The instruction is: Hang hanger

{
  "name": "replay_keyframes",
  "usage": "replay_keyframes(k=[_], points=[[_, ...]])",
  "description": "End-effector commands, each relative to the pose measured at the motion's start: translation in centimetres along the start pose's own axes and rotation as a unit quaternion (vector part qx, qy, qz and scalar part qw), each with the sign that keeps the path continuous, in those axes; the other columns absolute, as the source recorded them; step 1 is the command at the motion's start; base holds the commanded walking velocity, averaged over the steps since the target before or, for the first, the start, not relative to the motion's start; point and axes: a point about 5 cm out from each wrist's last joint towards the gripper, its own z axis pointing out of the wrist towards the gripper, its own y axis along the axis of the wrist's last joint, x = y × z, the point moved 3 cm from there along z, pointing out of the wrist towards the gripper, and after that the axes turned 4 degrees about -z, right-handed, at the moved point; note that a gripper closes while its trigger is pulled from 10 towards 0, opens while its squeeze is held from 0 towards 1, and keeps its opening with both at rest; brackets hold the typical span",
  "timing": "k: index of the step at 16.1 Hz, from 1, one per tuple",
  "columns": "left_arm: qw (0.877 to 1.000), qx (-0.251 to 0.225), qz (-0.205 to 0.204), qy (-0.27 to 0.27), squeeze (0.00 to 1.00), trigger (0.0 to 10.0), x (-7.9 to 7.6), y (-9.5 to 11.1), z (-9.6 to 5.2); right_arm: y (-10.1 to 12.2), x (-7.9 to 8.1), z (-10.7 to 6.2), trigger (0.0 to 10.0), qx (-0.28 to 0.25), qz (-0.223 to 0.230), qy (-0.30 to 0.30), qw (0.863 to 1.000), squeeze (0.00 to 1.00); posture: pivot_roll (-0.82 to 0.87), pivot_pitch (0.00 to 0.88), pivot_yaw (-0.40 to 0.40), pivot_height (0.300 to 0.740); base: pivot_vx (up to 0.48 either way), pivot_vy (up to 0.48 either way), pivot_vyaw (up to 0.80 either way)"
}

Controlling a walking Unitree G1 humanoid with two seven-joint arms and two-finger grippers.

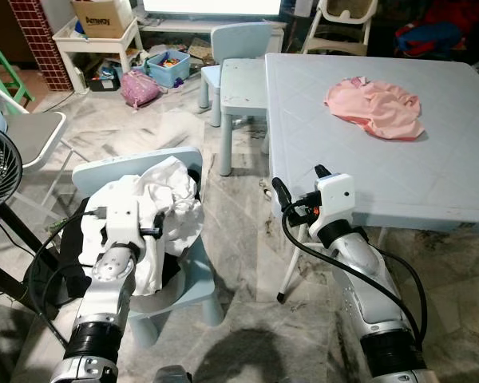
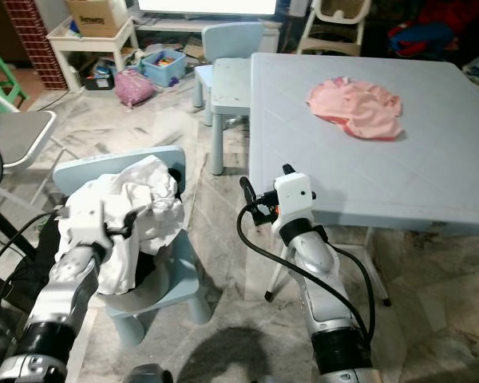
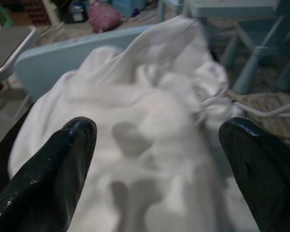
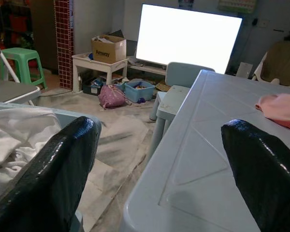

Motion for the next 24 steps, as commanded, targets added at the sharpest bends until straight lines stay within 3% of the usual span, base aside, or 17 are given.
replay_keyframes(k=[1,4,6,15,19,20,21,22,23,24], points=[[1.000,-0.004,0.017,-0.011,0.00,10.0,-0.2,0.5,0.3,0.2,-0.3,-0.1,10.0,-0.002,0.003,-0.005,1.000,0.00,0.00,0.000,-0.020,0.740,0.000,0.000,0.00],[0.999,0.009,0.027,-0.037,0.00,10.0,-1.5,0.7,1.2,0.2,0.1,-0.3,10.0,-0.002,-0.003,0.002,1.000,0.00,-0.01,0.000,-0.019,0.740,0.000,0.000,0.00],[0.998,0.025,0.040,-0.037,0.00,10.0,-1.1,0.1,1.5,0.3,0.0,-0.4,10.0,-0.002,-0.009,0.007,1.000,0.00,-0.03,0.000,-0.022,0.740,0.000,0.000,0.00],[0.999,0.049,0.006,0.005,0.00,10.0,0.1,-1.0,2.0,0.4,0.2,-0.5,10.0,0.001,-0.018,0.024,1.000,0.00,-0.03,0.000,-0.039,0.740,0.000,0.000,0.00],[0.998,0.067,-0.003,0.006,0.00,10.0,0.0,-1.4,2.5,0.6,0.4,-0.2,10.0,-0.004,-0.030,0.031,0.999,0.00,-0.04,0.000,-0.036,0.740,0.000,0.000,0.00],[0.998,0.065,-0.005,0.007,0.00,4.1,0.0,-1.4,2.6,0.6,0.4,-0.1,10.0,-0.005,-0.032,0.032,0.999,0.00,-0.04,0.000,-0.034,0.740,0.000,0.000,0.00],[0.998,0.064,-0.007,0.007,0.00,3.1,0.0,-1.3,2.7,0.6,0.4,-0.1,10.0,-0.006,-0.034,0.032,0.999,0.00,-0.04,0.000,-0.032,0.740,0.000,0.000,0.00],[0.998,0.065,-0.008,0.007,0.00,2.8,0.0,-1.2,2.7,0.6,0.4,-0.1,10.0,-0.006,-0.034,0.032,0.999,0.00,-0.04,0.000,-0.031,0.740,0.000,0.000,0.00],[0.998,0.065,-0.008,0.007,0.00,0.4,0.1,-1.2,2.8,0.6,0.5,-0.1,10.0,-0.007,-0.035,0.031,0.999,0.00,-0.04,0.000,-0.030,0.740,0.000,0.000,0.00],[0.997,0.070,-0.003,0.013,0.00,0.0,0.2,-1.3,2.9,0.6,0.6,-0.1,10.0,-0.007,-0.037,0.033,0.999,0.00,-0.03,0.000,-0.030,0.740,0.000,0.000,0.00]])
